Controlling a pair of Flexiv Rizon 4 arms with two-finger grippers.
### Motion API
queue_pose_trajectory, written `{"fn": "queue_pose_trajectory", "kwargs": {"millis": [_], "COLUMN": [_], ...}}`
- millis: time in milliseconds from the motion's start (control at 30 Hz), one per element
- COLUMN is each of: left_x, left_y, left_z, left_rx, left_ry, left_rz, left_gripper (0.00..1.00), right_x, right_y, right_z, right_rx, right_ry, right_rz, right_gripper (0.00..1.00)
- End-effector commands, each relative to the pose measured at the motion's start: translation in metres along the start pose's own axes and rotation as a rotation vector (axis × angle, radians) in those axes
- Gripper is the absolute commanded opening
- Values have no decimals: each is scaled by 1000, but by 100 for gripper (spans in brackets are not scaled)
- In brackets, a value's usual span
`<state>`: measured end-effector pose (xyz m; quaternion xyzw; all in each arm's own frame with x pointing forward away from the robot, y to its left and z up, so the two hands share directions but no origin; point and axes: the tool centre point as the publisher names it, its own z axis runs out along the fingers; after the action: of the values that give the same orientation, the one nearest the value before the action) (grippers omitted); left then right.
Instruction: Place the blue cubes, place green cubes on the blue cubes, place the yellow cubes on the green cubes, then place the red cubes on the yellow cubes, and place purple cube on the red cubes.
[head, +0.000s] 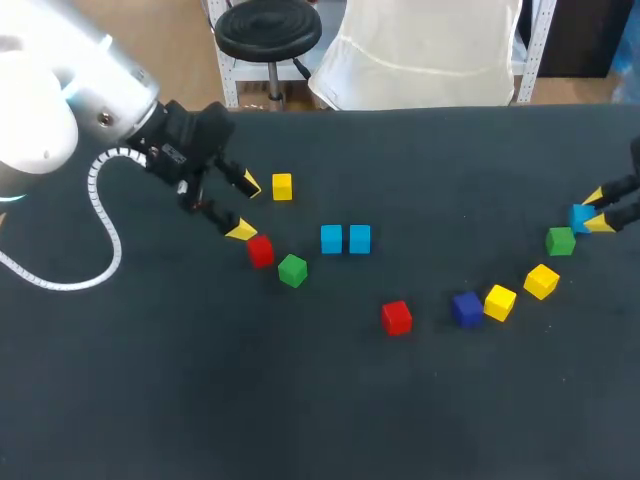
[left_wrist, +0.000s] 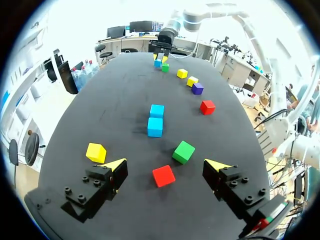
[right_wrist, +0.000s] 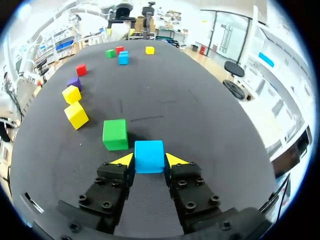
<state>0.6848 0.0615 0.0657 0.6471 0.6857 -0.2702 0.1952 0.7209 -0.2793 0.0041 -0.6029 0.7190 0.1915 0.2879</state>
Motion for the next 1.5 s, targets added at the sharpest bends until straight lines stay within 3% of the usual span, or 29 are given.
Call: {"fn": "queue_pose_trajectory", "kwargs": {"millis": [33,433,667,800,867,1500], "left_x": [1,1,1,1,1,1], "left_y": [0,0,0,0,0,0], "left_z": [0,0,0,0,0,0], "left_rx": [-1,-1,-1,-1,-1,-1], "left_ry": [-3,-3,-3,-3,-3,-3], "left_rz": [3,3,3,3,3,3], "left_gripper": [100,100,100,100,100,100], "right_x": [-19,-98,-124,-128,-131,-131], "right_y": [-7,-9,2,6,7,7], "right_z": [-15,-19,-10,-7,-9,-9], "right_rx": [-23,-11,-24,-89,-137,-137], "right_ry": [4,-50,-77,-115,-85,-85], "right_rz": [-42,-129,-129,-138,-152,-152], "right_gripper": [0,0,0,0,0,0]}}
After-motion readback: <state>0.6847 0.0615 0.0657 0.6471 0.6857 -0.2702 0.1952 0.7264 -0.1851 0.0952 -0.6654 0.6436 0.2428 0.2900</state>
